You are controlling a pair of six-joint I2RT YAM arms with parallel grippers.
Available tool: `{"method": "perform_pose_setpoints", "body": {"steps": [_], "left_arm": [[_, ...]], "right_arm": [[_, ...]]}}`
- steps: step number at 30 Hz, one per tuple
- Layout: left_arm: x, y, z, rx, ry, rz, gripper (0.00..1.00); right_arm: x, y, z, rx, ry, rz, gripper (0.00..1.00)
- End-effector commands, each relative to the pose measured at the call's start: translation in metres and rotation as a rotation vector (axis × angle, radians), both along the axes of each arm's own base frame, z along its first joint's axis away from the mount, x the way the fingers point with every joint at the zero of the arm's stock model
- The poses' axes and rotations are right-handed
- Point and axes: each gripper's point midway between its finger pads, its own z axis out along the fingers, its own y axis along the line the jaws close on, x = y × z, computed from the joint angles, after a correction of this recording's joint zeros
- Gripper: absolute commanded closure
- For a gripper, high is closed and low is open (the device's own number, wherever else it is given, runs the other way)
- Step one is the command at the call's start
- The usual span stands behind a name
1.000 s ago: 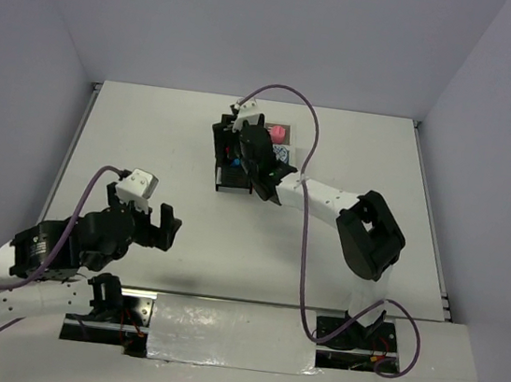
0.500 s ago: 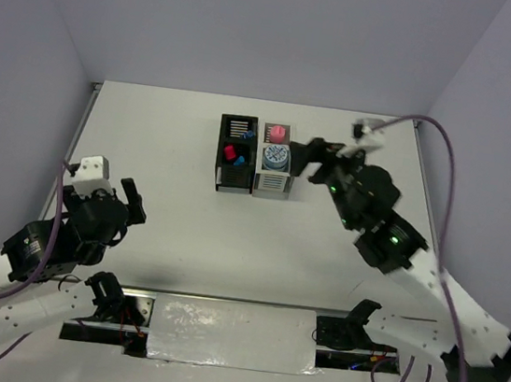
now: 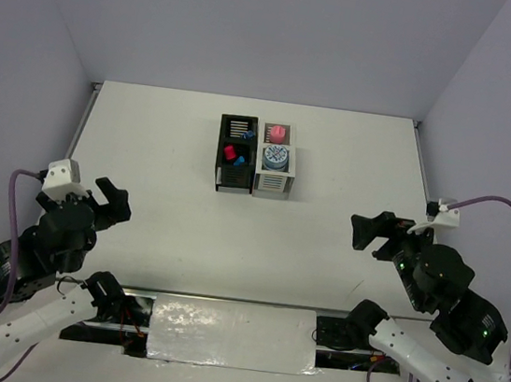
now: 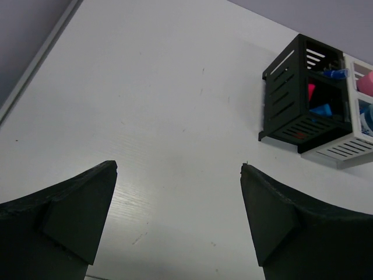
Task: Sort the stationery into containers
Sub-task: Reset both arms
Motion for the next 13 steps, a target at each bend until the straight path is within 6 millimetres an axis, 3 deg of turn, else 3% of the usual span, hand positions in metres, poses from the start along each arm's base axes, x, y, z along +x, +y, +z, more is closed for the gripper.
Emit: {"method": "perform_pose_setpoints", "body": {"steps": [1,13], "left_arm": [[0.004,-0.01,0.009,-0.02,-0.048,-0.062,0.01],[0.007,-0.017,0.007,-0.002,-0.032,-0.091,0.01]], "right_arm": [[-0.014,-0.022,-0.013,-0.034,0.046,-0.044,0.02],[-0.012,-0.025,-0.023,-0.056,0.057,-0.061,0.0]]}}
